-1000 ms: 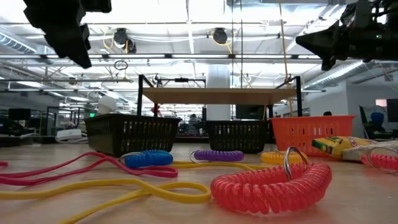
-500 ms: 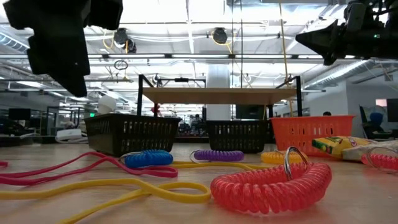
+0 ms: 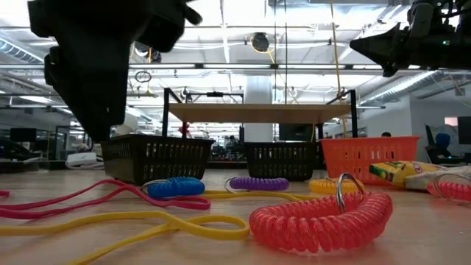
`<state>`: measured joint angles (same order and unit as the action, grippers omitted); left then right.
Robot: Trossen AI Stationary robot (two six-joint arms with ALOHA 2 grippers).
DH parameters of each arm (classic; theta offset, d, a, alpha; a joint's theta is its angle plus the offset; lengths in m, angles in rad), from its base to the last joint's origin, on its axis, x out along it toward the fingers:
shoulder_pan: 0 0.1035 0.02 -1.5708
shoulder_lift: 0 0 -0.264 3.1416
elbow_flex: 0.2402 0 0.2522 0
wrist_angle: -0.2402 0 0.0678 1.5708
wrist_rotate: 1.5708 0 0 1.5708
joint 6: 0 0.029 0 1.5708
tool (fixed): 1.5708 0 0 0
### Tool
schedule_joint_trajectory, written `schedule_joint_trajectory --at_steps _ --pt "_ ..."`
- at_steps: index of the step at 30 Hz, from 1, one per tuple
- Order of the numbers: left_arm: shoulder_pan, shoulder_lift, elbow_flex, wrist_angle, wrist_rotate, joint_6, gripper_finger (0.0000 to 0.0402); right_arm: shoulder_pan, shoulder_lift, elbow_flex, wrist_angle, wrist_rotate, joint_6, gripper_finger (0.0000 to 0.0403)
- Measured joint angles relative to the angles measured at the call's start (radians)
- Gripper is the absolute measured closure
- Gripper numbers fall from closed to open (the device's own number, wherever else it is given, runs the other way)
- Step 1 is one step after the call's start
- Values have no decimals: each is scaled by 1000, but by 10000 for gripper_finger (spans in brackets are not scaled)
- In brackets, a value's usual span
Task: Pick & Place Office Desk Supplies
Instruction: Put the red rubber band into the left black bin
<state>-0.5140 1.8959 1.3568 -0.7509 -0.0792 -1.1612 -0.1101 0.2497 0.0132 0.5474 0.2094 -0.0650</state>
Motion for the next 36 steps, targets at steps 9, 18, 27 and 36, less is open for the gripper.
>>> schedule_joint_trajectory --at_steps 9,18,27,36 --pt "9 97 73 -77 49 -37 162 0 1 0 -23 -1 38 403" --pt "34 148 74 -57 60 16 163 0 1 0 -34 -1 62 403" --pt "48 163 76 -63 84 49 196 1 5 0 -53 -2 65 403" --pt "49 164 74 -57 131 143 385 1 5 0 -52 -1 59 403"
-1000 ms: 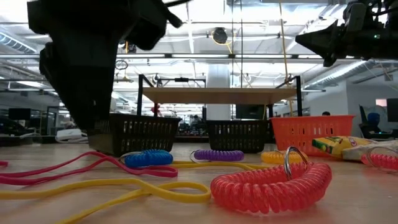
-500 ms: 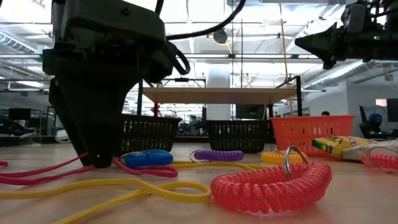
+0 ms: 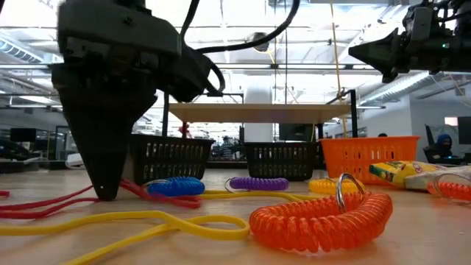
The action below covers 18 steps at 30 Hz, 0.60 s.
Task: Pick & Place Office Desk Supplies
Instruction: Put the red rubber band into the left black bin
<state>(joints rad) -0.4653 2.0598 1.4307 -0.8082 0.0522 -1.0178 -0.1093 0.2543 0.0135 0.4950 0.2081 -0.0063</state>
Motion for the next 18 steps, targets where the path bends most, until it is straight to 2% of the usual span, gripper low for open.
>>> schedule_joint_trajectory --at_steps 6,10,14,18 --pt "-4 -4 17 -7 38 57 397 0 0 0 0 0 -1 403" --pt "-17 -81 39 -8 19 84 398 0 0 0 1 0 -2 403" --pt "-29 -205 41 -24 -88 90 399 0 0 0 1 0 -2 403" --pt "-56 -370 41 -107 -288 92 400 0 0 0 2 0 -1 403"
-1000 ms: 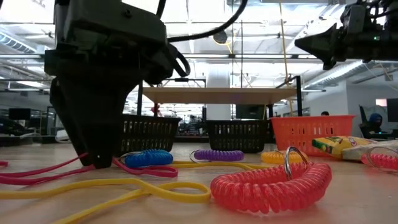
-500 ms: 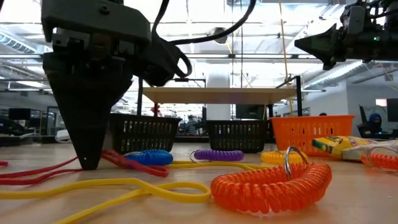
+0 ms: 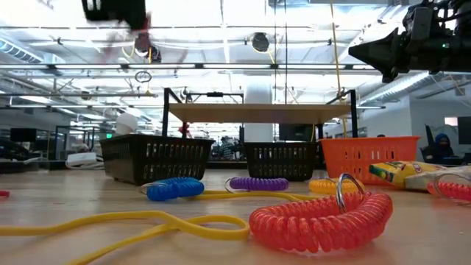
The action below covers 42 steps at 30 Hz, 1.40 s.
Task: Pick & Place Office Desk Supplies
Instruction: Put the red rubber band into the left black bin
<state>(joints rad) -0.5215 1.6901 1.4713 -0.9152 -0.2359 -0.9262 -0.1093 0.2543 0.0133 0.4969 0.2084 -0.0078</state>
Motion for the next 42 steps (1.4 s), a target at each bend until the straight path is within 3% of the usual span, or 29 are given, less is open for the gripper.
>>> schedule_joint_trajectory --at_steps 7,14,25,36,42 --pt "-74 -249 -13 -127 -387 15 400 0 -1 0 15 0 25 403" --pt "-125 -456 -167 -136 -575 15 401 0 -1 0 15 0 25 403" --pt "-189 -847 -596 14 -691 -45 401 0 -1 0 15 0 23 403" --pt "-188 -1057 -834 140 -690 24 401 0 -1 0 39 0 -30 403" --pt "-188 -1110 -924 245 -690 44 401 0 0 0 60 0 -66 403"
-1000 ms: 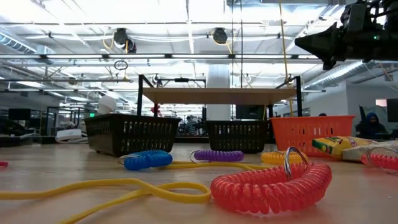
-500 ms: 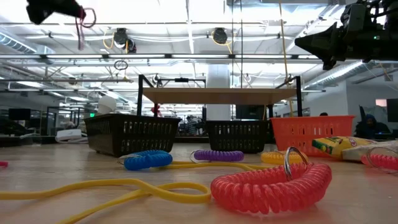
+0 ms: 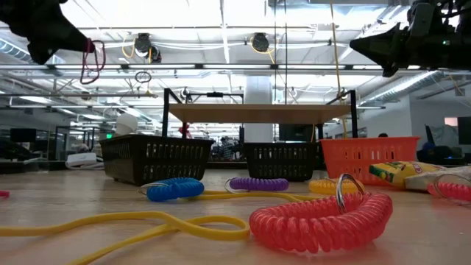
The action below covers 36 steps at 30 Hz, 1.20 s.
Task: Pick & Place Office Desk Supplies
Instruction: Put the red rubber band into the left black bin
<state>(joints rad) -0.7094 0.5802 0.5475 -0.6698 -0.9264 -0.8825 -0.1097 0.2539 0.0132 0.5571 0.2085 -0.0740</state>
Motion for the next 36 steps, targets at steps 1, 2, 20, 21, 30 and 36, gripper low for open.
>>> schedule_joint_trajectory --at_steps 1,2,20,21,30,36 --pt "0 0 -7 8 0 4 401 0 0 0 -1 0 0 403" --pt "0 0 -13 15 0 10 401 0 0 0 -4 0 1 403" --pt "48 11 61 44 59 137 401 0 0 0 -21 0 10 403" --pt "65 23 85 44 76 157 401 0 0 0 -26 0 16 403" --pt "290 232 307 2 338 233 401 0 0 0 -46 0 62 403" --pt "400 395 404 -105 493 215 401 0 0 0 -46 0 62 403"
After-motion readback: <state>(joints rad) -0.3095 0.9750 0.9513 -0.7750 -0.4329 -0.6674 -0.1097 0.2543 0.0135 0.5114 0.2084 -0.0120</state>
